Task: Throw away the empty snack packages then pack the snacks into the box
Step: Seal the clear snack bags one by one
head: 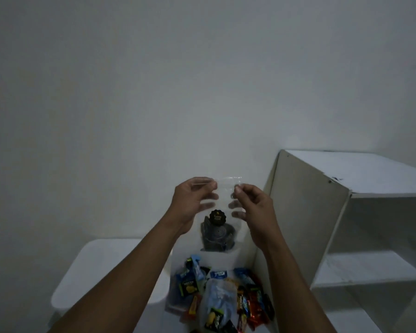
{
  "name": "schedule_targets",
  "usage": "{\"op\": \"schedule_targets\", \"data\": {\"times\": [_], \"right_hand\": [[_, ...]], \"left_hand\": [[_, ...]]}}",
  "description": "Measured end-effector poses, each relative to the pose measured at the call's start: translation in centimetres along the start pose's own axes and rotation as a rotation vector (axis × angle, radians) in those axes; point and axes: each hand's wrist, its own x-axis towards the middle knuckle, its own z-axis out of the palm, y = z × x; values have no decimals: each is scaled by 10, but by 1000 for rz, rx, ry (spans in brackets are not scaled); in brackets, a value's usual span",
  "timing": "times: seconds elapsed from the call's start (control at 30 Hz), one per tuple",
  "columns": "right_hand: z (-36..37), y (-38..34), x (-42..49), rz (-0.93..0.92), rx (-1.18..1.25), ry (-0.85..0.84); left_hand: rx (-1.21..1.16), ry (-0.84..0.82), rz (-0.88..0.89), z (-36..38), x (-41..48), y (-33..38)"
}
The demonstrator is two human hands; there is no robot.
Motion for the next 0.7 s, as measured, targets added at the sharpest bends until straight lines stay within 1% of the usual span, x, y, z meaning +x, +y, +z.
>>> {"op": "schedule_targets", "data": {"times": [0.1, 0.17, 0.37, 0.57, 0.7], "right_hand": [[12, -22, -3, -111, -26, 56], [17, -34, -4, -144, -26, 74], [28, -54, -11, -178, 24, 122], [37, -63, -17, -267, -2, 184], [40, -71, -22, -249, 10, 150]], "left_hand": [[32, -6, 49, 6, -8, 22], [16, 2, 72, 10, -13, 32], [12, 48, 161, 18, -26, 53], [94, 73, 247, 18, -33, 63], [81, 82, 275, 17, -35, 68]]}}
